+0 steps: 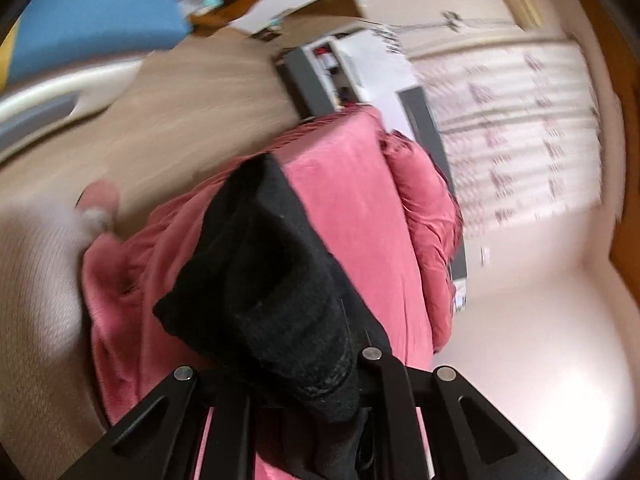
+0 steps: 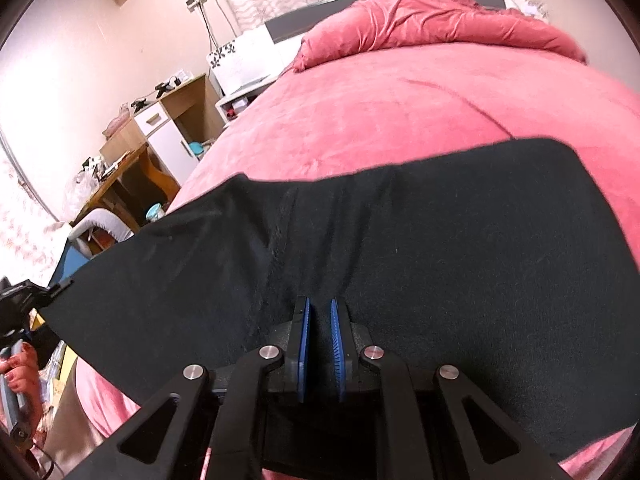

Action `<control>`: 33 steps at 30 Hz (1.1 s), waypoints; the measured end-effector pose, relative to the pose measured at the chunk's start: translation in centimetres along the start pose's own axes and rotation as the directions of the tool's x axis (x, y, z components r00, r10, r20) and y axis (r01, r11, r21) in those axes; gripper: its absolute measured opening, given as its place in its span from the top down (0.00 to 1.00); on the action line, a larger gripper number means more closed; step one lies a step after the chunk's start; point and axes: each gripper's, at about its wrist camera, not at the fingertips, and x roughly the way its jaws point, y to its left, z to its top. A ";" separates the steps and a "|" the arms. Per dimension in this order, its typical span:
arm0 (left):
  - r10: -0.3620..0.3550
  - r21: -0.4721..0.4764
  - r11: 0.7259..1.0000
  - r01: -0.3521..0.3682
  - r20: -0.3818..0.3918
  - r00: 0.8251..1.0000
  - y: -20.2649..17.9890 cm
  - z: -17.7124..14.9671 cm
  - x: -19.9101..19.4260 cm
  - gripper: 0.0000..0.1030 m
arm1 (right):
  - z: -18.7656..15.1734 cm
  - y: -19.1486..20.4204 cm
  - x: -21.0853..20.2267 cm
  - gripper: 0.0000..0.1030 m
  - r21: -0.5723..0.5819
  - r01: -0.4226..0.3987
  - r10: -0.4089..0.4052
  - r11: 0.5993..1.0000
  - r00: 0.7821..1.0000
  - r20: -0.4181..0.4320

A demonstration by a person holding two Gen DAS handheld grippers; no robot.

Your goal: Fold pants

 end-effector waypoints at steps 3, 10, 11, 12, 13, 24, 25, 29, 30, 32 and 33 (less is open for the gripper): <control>-0.031 0.070 0.997 0.031 0.000 1.000 -2.1 0.0 -0.2 0.87 | 0.3 0.9 0.0 0.89 -0.011 -0.008 0.008 1.000 1.000 0.010; -0.140 0.249 0.958 0.142 -0.025 0.990 -8.7 -0.8 -0.5 0.87 | 0.3 3.1 2.9 0.89 -0.132 0.065 -0.072 0.989 0.996 -0.047; -0.157 0.275 0.948 0.160 -0.035 0.987 -9.6 -1.0 -0.6 0.87 | 0.3 3.7 3.1 0.89 -0.182 0.081 -0.092 0.980 0.994 -0.052; -0.177 0.311 0.933 0.183 -0.049 0.983 -10.9 -1.4 -0.6 0.87 | 0.2 4.1 3.2 0.89 -0.220 0.093 -0.107 0.971 0.993 -0.052; -0.191 0.343 0.918 0.201 -0.063 0.980 -12.0 -1.7 -0.5 0.87 | 0.2 4.3 3.3 0.89 -0.243 0.098 -0.114 0.965 0.992 -0.051; -0.242 0.555 0.761 0.335 -0.236 0.941 -21.3 -7.5 2.2 0.87 | 1.7 0.1 -0.4 0.88 0.057 -0.076 0.078 0.995 0.997 -0.021; -0.244 0.560 0.754 0.344 -0.248 0.938 -21.6 -7.8 2.3 0.87 | 1.8 -0.1 -0.7 0.88 0.055 -0.077 0.078 0.996 0.997 -0.023; -0.243 0.566 0.734 0.374 -0.295 0.924 -22.8 -9.5 3.3 0.87 | 0.9 -0.7 0.6 0.88 0.090 -0.099 0.109 0.991 0.988 -0.111; -0.243 0.566 0.731 0.382 -0.308 0.920 -23.0 -9.9 3.7 0.87 | 0.5 -0.8 1.2 0.88 0.103 -0.110 0.123 0.989 0.984 -0.131; -0.237 0.565 0.727 0.390 -0.327 0.915 -23.4 -10.7 4.2 0.87 | -0.1 -0.8 1.6 0.88 0.115 -0.117 0.131 0.987 0.984 -0.121; -0.230 0.568 0.721 0.397 -0.345 0.910 -23.5 -11.2 4.5 0.87 | -0.1 -0.8 1.7 0.88 0.116 -0.118 0.132 0.986 0.984 -0.119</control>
